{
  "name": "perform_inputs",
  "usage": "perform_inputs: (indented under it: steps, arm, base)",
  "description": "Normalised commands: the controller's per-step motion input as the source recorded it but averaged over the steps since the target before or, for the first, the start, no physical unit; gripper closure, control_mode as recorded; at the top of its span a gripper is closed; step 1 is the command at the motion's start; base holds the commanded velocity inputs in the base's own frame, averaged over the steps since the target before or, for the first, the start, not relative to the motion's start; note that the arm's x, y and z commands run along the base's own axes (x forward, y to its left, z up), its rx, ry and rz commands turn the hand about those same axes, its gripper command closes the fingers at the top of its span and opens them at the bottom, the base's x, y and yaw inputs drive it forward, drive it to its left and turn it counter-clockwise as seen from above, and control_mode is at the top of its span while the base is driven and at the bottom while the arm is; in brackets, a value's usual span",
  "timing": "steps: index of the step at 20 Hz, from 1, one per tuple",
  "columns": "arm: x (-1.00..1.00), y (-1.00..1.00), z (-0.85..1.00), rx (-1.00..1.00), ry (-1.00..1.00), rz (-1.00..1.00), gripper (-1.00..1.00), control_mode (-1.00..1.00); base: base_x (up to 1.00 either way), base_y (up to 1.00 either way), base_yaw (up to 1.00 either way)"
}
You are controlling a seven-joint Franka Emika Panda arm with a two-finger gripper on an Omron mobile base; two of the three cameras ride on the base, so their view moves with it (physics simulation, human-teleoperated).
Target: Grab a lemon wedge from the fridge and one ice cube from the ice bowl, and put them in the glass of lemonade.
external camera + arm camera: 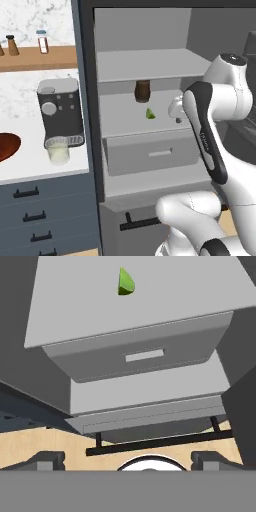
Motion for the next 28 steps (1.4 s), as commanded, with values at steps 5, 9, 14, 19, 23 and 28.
perform_inputs:
  steps: [5, 9, 14, 19, 23, 28]
  arm:
    - [0.0, 0.0, 0.0, 0.0, 0.0, 0.0, -1.0, 1.0]
    - [0.0, 0.0, 0.0, 0.0, 0.0, 0.0, -1.0, 1.0]
    - [0.0, 0.0, 0.0, 0.0, 0.0, 0.0, -1.0, 1.0]
    - [0.0, 0.05, -0.05, -0.01, -0.04, 0.0, -1.0, -1.0]
    - [0.0, 0.08, -0.46, -0.1, -0.11, 0.0, -1.0, -1.0]
    - [0.12, 0.0, -0.52, -0.1, -0.03, 0.0, -1.0, -1.0]
  base:
    - [0.64, 0.11, 0.02]
    - [0.39, 0.27, -0.05]
    - [0.13, 0.03, -0.02]
    - [0.0, 0.0, 0.0]
    - [0.0, 0.0, 0.0]
    - [0.0, 0.0, 0.0]
